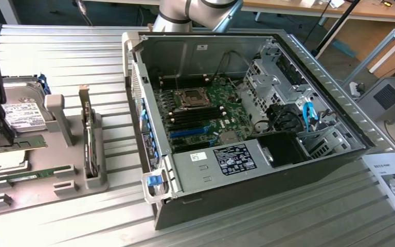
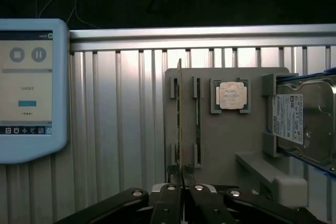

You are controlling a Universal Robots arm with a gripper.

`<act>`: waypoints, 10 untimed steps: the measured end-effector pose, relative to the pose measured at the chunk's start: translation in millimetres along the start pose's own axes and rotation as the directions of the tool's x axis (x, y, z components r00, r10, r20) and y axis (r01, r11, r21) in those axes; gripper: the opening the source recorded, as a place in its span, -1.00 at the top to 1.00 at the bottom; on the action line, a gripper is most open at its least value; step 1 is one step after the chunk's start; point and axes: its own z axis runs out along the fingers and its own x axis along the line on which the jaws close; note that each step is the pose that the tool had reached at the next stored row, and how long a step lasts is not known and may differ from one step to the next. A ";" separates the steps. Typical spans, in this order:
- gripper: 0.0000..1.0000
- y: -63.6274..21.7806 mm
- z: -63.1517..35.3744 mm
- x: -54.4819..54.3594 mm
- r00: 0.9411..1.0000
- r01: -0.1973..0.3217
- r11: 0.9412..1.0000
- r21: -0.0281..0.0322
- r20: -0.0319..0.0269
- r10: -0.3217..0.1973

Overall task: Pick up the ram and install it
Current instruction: 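Pick up the ram and move it above insertion slot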

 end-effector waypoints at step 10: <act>0.76 -0.8 -3.2 0.0 1.000 0.000 1.000 0.000 0.000 0.000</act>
